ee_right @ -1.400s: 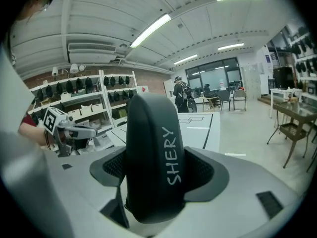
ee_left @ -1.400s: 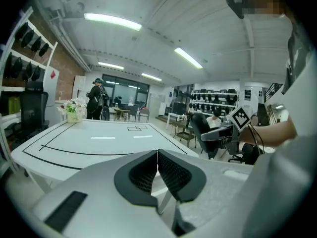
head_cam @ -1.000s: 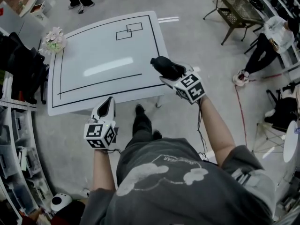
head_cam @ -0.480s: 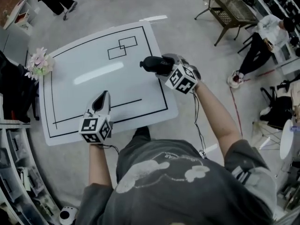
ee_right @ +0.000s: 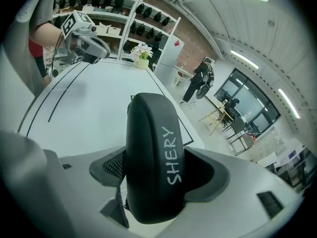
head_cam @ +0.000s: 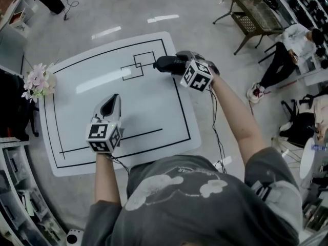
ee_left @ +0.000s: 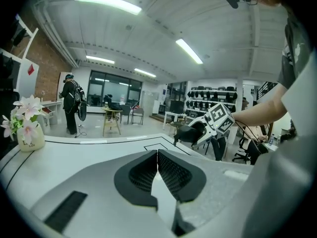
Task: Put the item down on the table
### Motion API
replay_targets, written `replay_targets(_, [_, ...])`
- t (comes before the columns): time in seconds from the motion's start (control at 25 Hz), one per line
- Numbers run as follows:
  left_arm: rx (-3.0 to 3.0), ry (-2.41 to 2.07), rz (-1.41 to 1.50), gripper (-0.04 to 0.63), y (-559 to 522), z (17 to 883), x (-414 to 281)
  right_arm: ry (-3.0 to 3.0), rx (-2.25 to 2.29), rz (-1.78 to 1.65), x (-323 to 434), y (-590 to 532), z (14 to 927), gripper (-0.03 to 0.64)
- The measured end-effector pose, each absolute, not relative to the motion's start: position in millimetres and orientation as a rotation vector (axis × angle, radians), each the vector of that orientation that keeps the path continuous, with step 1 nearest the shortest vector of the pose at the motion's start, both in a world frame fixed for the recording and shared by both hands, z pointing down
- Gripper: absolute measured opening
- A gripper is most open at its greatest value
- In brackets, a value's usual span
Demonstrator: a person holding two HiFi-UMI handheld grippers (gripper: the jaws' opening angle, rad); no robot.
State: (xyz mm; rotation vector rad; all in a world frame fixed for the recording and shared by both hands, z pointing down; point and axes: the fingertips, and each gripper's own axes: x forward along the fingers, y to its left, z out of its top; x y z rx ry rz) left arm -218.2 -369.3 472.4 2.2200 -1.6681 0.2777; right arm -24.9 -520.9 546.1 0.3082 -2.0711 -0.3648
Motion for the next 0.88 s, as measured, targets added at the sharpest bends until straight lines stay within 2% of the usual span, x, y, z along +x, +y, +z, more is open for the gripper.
replay_targets(0.88, [2.173,-1.586,0.281,0.003,-416,510,-238,-1.938,0.05,-0.349,-50,-549,601,0.339])
